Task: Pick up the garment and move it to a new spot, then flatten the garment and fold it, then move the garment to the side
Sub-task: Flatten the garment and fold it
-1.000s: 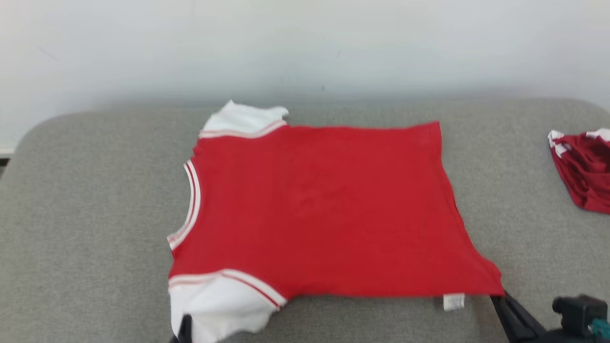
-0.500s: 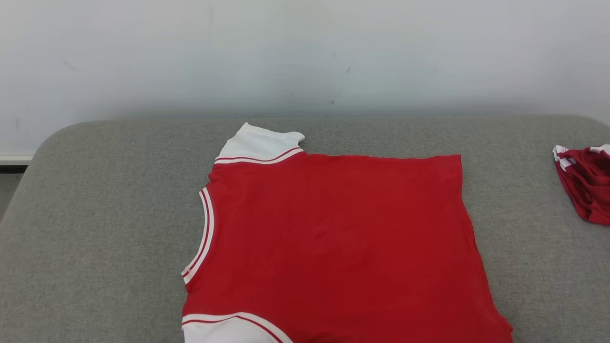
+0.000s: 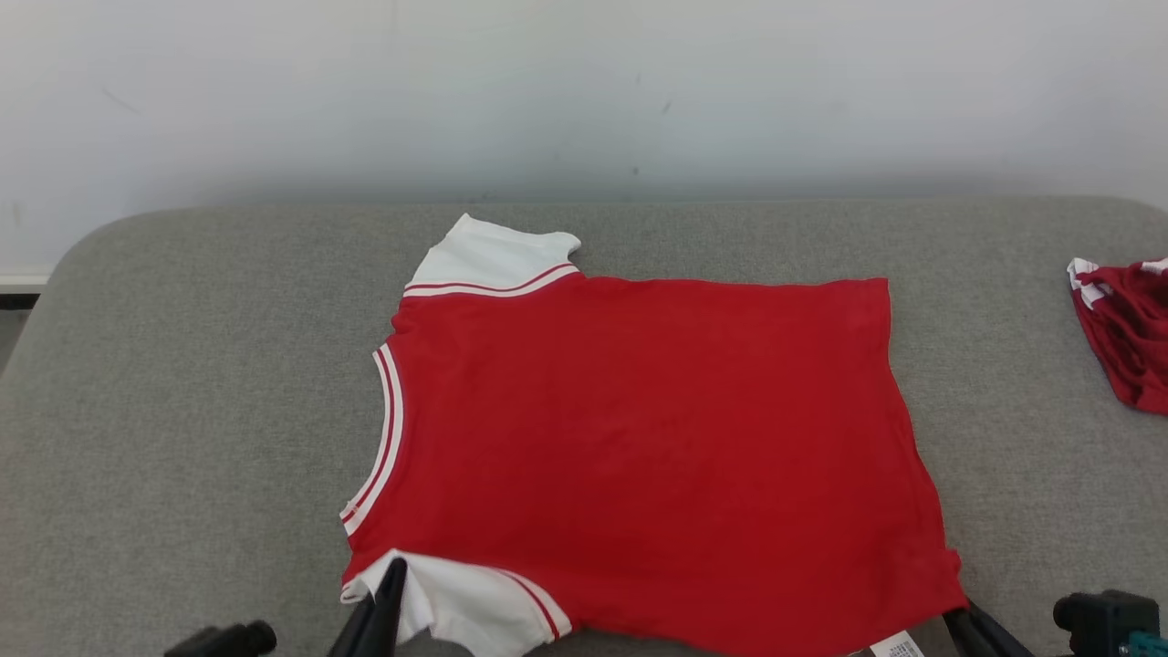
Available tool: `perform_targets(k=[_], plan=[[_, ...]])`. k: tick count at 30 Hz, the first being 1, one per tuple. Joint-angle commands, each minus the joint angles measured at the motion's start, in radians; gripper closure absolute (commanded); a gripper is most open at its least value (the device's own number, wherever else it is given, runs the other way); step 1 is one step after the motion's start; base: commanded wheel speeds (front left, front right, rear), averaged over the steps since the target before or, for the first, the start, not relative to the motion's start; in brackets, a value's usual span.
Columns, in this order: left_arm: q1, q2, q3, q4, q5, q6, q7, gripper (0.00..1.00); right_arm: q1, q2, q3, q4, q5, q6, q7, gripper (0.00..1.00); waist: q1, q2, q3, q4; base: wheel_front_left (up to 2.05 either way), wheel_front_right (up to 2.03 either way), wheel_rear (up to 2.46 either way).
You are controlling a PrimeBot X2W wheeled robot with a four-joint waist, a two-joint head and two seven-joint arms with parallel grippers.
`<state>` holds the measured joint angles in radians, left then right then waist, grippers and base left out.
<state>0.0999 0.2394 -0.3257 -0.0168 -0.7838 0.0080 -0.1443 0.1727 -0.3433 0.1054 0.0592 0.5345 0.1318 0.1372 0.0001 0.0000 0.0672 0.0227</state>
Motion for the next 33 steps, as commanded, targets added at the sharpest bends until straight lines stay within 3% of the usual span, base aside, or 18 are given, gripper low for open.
perform_targets(k=[1,10,18,20,21,26,33], plan=[[-0.038,0.012,0.01,0.006,0.007,-0.006,0.007,1.0,-0.025,-0.009,0.008,0.003,-0.01,-0.003,0.008,1.0,-0.0001,0.0,0.021,-0.009,0.0,0.0,0.0],[-0.274,0.038,0.036,0.13,0.003,-0.041,0.048,1.0,-0.22,-0.031,0.048,0.087,0.016,-0.003,0.016,1.0,-0.0001,0.0,0.094,-0.046,0.0,0.0,0.0],[-0.461,0.017,0.033,0.366,0.01,-0.085,0.017,1.0,-0.398,-0.033,0.112,0.244,0.022,-0.003,-0.041,1.0,-0.0001,0.0,0.131,-0.064,0.0,0.0,0.0],[-0.488,0.017,0.028,0.407,0.026,-0.09,-0.012,0.36,-0.421,-0.031,0.127,0.273,0.024,-0.003,-0.067,0.05,-0.0001,0.0,0.132,-0.065,0.0,0.0,0.0],[-0.496,0.019,0.027,0.427,0.034,-0.094,-0.029,0.0,-0.428,-0.03,0.133,0.286,0.029,-0.003,-0.079,0.0,-0.0001,0.0,0.13,-0.064,0.0,0.0,0.0],[-0.497,0.025,0.031,0.475,0.069,-0.105,-0.096,0.0,-0.439,-0.045,0.161,0.337,0.025,-0.003,-0.13,0.0,-0.0001,0.0,0.119,-0.062,0.0,0.0,0.0],[-0.376,0.022,0.056,0.438,0.098,-0.101,-0.118,0.0,-0.388,-0.056,0.162,0.37,0.04,-0.003,-0.172,0.0,-0.0001,0.0,0.106,-0.044,0.0,0.0,0.0]])
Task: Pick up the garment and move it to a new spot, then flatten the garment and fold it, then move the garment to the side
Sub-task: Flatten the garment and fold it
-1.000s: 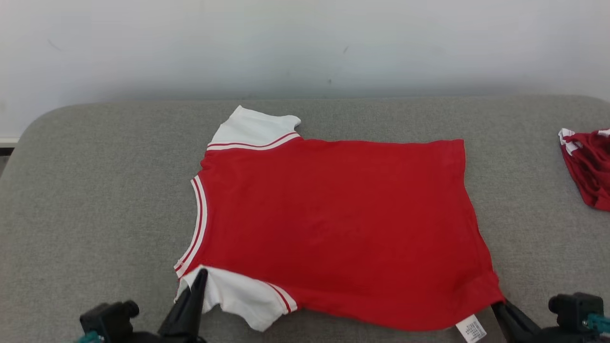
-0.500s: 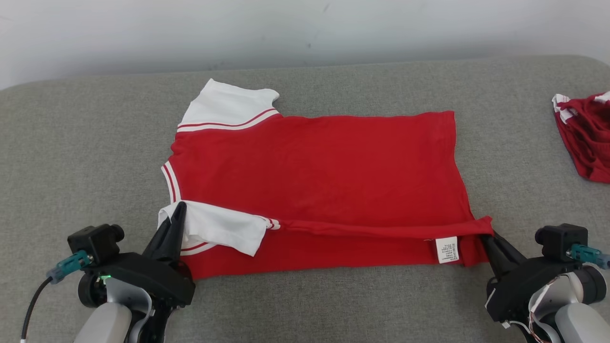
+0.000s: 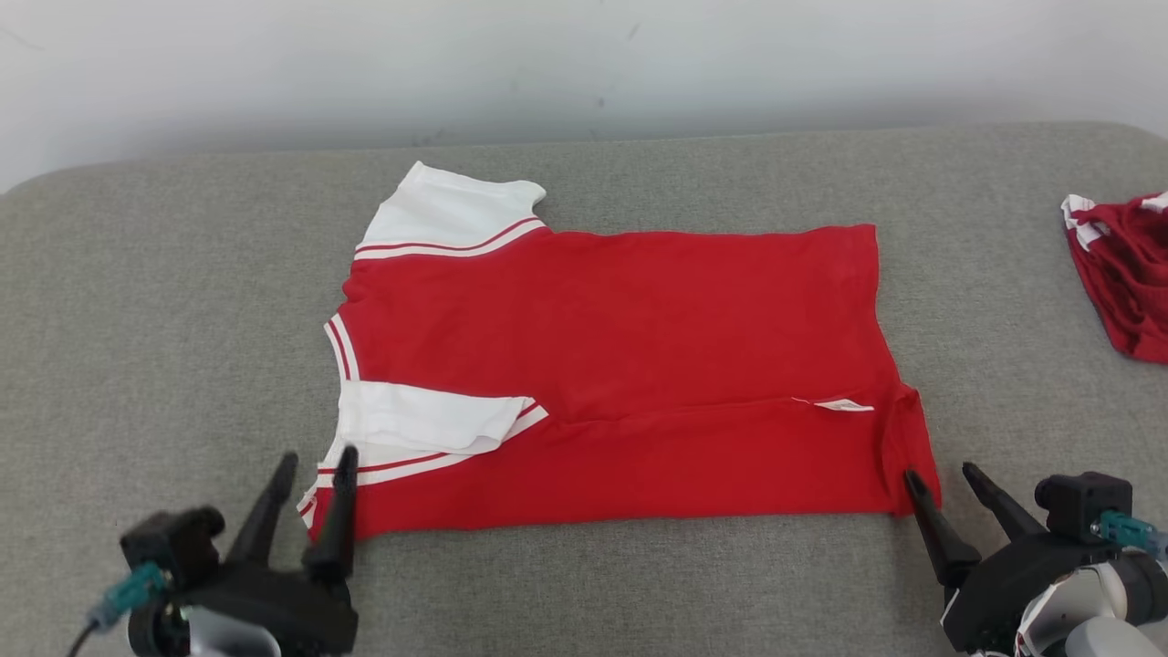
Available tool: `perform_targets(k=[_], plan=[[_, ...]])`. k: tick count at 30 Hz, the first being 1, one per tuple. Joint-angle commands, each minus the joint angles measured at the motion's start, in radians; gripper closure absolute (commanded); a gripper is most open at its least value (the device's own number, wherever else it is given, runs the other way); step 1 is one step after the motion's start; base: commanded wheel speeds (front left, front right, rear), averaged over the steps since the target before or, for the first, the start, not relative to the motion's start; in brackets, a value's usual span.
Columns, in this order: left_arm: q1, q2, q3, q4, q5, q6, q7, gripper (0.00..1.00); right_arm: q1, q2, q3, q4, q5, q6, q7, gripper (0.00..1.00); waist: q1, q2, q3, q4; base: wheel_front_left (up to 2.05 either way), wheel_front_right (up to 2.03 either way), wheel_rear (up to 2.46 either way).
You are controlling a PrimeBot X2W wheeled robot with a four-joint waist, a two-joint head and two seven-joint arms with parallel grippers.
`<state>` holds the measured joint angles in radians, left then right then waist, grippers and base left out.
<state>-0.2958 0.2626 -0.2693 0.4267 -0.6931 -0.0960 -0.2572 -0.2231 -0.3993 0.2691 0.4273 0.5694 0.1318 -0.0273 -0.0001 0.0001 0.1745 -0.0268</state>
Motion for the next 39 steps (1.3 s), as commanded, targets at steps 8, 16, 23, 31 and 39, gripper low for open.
perform_targets(k=[8,16,23,31,39], plan=[[0.098,-0.012,-0.018,0.017,0.031,0.005,-0.007,0.0,0.006,0.023,-0.001,0.029,0.008,-0.003,-0.02,0.0,0.0001,-0.0001,0.006,0.021,0.0,0.0,0.0],[0.058,-0.019,-0.029,0.1,0.056,0.022,-0.006,0.0,-0.026,0.036,0.019,0.047,-0.002,-0.003,-0.026,0.0,0.0001,-0.0001,0.027,0.022,0.0,0.0,0.0],[0.023,-0.045,-0.044,0.177,0.052,0.006,-0.003,1.0,-0.062,0.065,0.055,0.111,-0.006,-0.003,-0.043,1.0,0.0001,-0.0001,0.037,0.016,0.0,0.0,0.0],[0.047,-0.044,-0.02,0.155,0.045,-0.009,-0.006,1.0,-0.046,0.055,0.071,0.152,0.017,-0.003,-0.11,1.0,0.0001,-0.0001,-0.028,0.028,0.0,0.0,0.0],[0.246,-0.053,0.009,-0.002,0.029,0.019,-0.006,1.0,0.111,0.015,0.027,0.044,0.051,-0.003,-0.091,1.0,0.0001,-0.0001,-0.091,0.041,0.0,0.0,0.0]])
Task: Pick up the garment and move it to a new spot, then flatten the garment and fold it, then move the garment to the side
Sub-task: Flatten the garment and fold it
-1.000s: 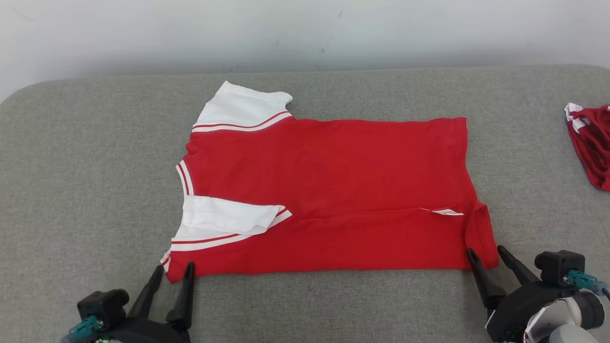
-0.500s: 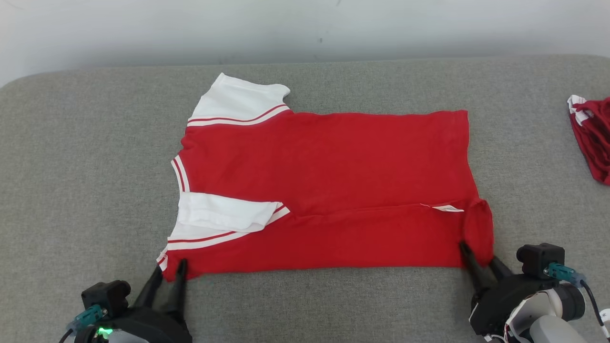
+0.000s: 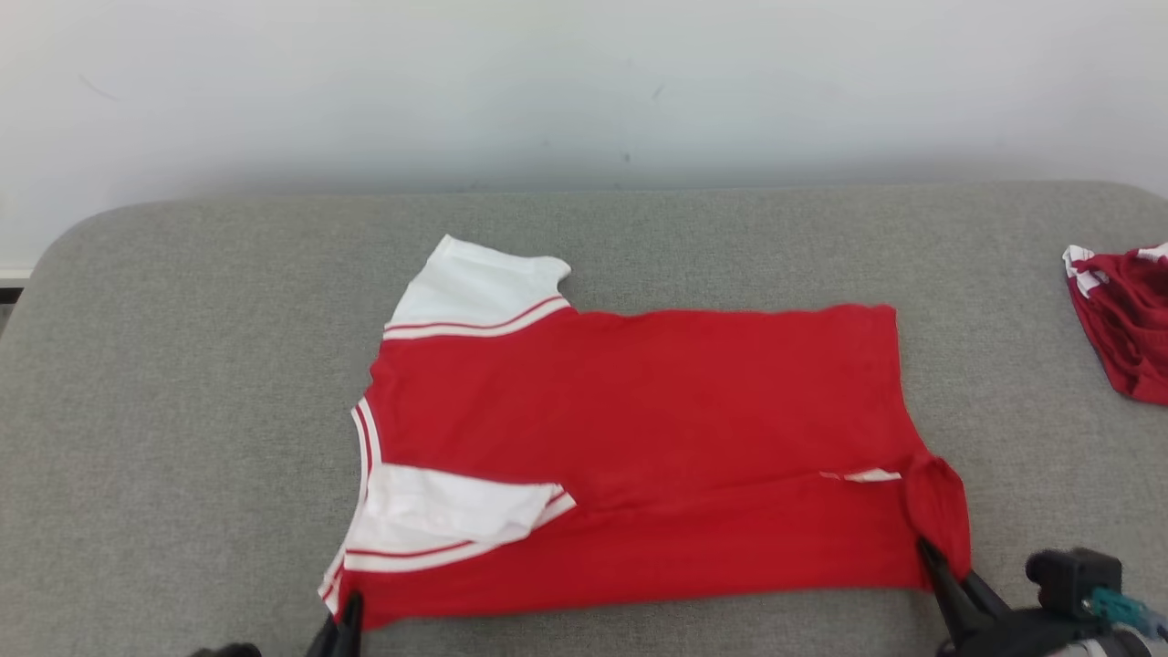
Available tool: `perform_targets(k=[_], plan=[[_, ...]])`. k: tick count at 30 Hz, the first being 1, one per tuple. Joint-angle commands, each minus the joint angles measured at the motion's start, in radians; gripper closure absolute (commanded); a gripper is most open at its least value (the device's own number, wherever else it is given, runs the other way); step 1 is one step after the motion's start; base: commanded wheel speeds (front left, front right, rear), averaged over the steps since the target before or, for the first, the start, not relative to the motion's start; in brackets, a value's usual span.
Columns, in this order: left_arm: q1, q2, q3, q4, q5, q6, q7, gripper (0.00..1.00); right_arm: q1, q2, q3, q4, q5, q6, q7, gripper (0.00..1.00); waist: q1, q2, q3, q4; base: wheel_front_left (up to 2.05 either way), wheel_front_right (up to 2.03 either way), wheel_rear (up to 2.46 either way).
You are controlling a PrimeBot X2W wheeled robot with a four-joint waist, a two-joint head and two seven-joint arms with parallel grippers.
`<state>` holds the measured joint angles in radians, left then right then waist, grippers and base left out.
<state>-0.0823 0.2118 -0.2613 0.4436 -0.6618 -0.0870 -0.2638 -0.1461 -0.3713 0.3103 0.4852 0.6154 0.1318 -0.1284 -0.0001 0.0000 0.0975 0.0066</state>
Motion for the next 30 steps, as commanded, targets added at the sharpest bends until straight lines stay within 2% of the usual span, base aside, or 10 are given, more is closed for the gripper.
perform_targets(k=[1,5,6,7,8,9,10,15,19,30], plan=[[0.053,-0.005,0.0,-0.037,-0.006,0.015,0.001,1.0,0.055,-0.015,-0.027,-0.03,0.006,-0.003,0.02,1.0,0.0001,0.0,-0.014,0.009,0.0,0.0,0.0],[0.104,-0.024,-0.011,-0.077,-0.011,0.028,0.001,1.0,0.126,-0.009,-0.069,-0.084,-0.003,-0.003,0.047,1.0,0.0001,0.0,-0.02,0.018,0.0,0.0,0.0],[0.109,-0.028,-0.017,-0.082,-0.007,0.034,0.003,0.63,0.139,-0.004,-0.077,-0.093,-0.009,-0.003,0.056,1.0,0.0001,0.0,-0.022,0.019,0.0,0.0,0.0],[0.109,-0.028,-0.017,-0.082,-0.007,0.034,0.003,0.63,0.139,-0.004,-0.077,-0.093,-0.009,-0.003,0.056,1.0,0.0001,0.0,-0.022,0.019,0.0,0.0,0.0],[0.111,-0.036,-0.019,-0.089,-0.011,0.035,0.003,0.0,0.149,0.0,-0.083,-0.105,-0.017,-0.003,0.063,0.61,0.0001,0.0,-0.024,0.02,0.0,0.0,0.0],[0.111,-0.04,-0.02,-0.093,-0.015,0.039,0.003,0.0,0.151,0.006,-0.091,-0.119,-0.026,-0.003,0.062,0.22,0.0001,0.0,-0.025,0.021,0.0,0.0,0.0],[0.107,-0.036,-0.02,-0.095,-0.009,0.04,0.003,0.0,0.154,0.012,-0.1,-0.132,-0.035,-0.003,0.064,0.0,0.0001,0.0,-0.027,0.021,0.0,0.0,0.0],[0.089,-0.039,0.006,-0.135,0.016,0.059,0.0,0.0,0.146,0.048,-0.151,-0.201,-0.089,-0.003,0.035,0.0,0.0001,0.0,-0.046,0.019,0.0,0.0,0.0],[0.075,-0.057,0.077,-0.203,0.053,0.077,0.0,0.0,0.131,0.099,-0.185,-0.251,-0.163,-0.003,-0.02,0.0,0.0001,0.0,-0.063,0.015,0.0,0.0,0.0],[0.061,-0.06,0.204,-0.346,0.265,0.078,-0.001,0.0,0.134,0.199,-0.25,-0.348,-0.365,-0.003,-0.117,0.0,0.0001,0.0,-0.103,0.01,0.0,0.0,0.0]])
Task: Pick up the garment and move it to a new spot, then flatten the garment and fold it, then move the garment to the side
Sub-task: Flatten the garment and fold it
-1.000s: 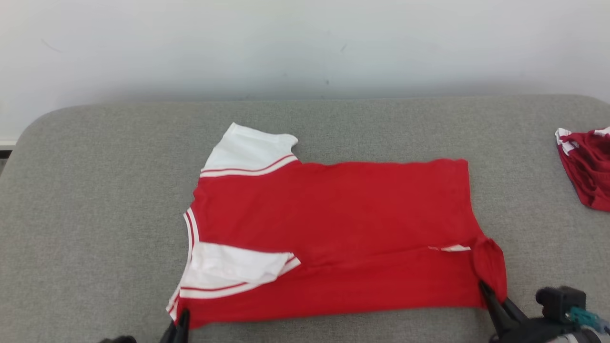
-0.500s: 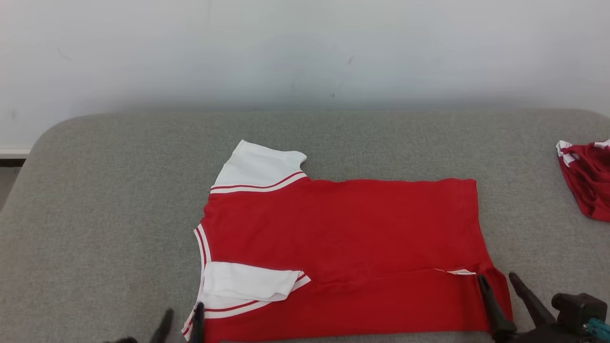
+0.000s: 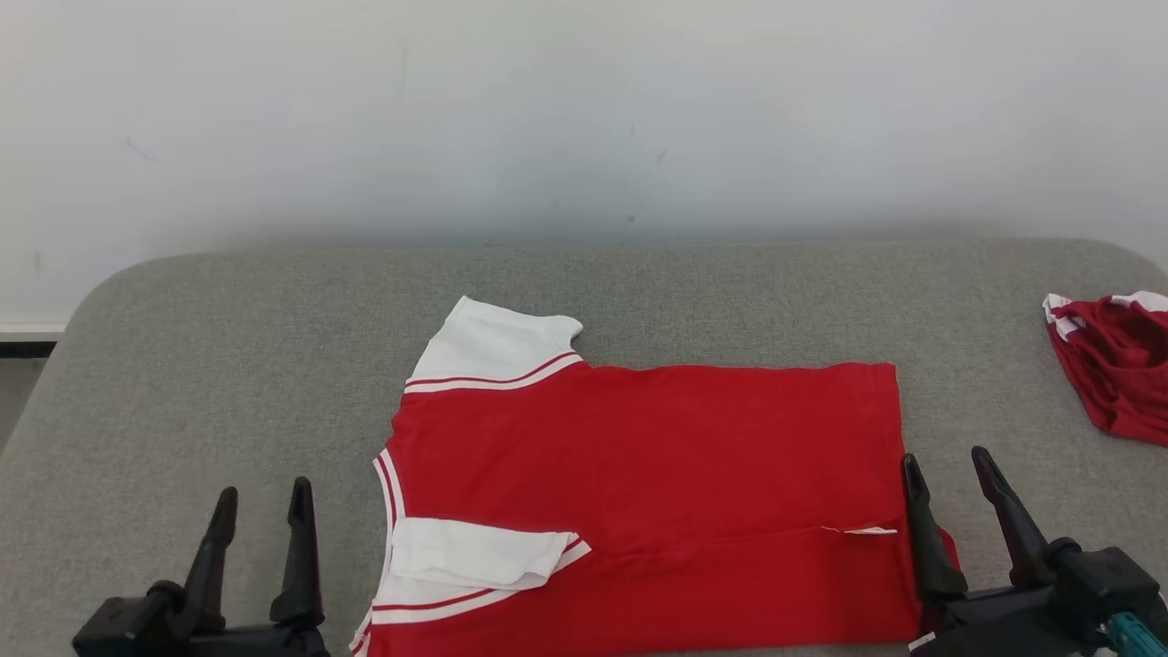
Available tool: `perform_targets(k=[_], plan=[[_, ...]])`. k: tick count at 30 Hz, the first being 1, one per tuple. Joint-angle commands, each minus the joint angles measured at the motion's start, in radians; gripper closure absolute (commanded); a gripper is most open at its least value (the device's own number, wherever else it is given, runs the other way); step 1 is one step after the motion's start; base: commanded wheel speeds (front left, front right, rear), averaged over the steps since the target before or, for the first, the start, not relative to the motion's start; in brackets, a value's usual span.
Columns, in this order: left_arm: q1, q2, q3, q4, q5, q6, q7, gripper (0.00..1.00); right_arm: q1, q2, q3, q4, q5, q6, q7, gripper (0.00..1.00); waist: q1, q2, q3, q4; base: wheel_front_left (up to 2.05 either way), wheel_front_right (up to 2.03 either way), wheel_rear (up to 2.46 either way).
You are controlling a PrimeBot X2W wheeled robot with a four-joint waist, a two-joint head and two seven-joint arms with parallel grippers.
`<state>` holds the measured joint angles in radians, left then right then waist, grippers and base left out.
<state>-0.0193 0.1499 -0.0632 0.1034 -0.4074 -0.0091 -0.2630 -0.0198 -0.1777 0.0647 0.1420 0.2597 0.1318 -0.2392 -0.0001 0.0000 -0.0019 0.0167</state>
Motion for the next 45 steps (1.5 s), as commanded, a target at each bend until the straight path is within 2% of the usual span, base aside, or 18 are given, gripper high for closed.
perform_targets(k=[1,6,14,21,26,35,40,45], plan=[[0.002,0.004,0.013,-0.013,0.025,0.0,-0.001,0.0,0.014,0.011,-0.015,-0.015,-0.023,-0.003,-0.009,0.0,0.0001,0.0,-0.006,0.0,0.0,0.0,0.0],[0.035,0.012,0.041,-0.029,0.071,-0.004,-0.001,0.0,0.055,0.037,-0.056,-0.059,-0.075,-0.003,-0.017,0.0,0.0001,0.0,-0.014,-0.004,0.0,0.0,0.0],[0.091,0.002,0.051,-0.043,0.104,-0.012,-0.001,0.0,0.125,0.071,-0.088,-0.09,-0.095,-0.003,-0.002,0.0,0.0001,0.0,-0.015,-0.009,0.0,0.0,0.0],[0.1,-0.005,0.052,-0.04,0.11,-0.015,-0.001,0.0,0.121,0.073,-0.084,-0.094,-0.1,-0.003,0.009,0.0,0.0001,0.0,-0.011,-0.014,0.0,0.0,0.0],[0.041,0.01,0.049,-0.031,0.088,-0.039,0.006,0.0,0.07,0.054,-0.085,-0.083,-0.094,-0.003,0.018,0.0,0.0001,0.0,0.002,-0.021,0.0,0.0,0.0],[-0.305,0.1,0.003,-0.033,0.073,-0.093,0.113,0.0,-0.206,-0.088,-0.043,-0.007,-0.071,-0.003,0.128,0.0,0.0001,0.0,0.128,-0.051,0.0,0.0,0.0],[-0.536,0.127,-0.04,0.029,0.01,-0.115,0.202,0.0,-0.38,-0.147,0.001,0.061,-0.032,-0.003,0.193,0.0,0.0001,0.0,0.248,-0.08,0.0,0.0,0.0],[-0.757,0.184,-0.102,0.138,-0.029,-0.122,0.275,0.0,-0.535,-0.2,0.087,0.164,-0.01,-0.003,0.22,0.0,0.0001,0.0,0.358,-0.12,0.0,0.0,0.0]])
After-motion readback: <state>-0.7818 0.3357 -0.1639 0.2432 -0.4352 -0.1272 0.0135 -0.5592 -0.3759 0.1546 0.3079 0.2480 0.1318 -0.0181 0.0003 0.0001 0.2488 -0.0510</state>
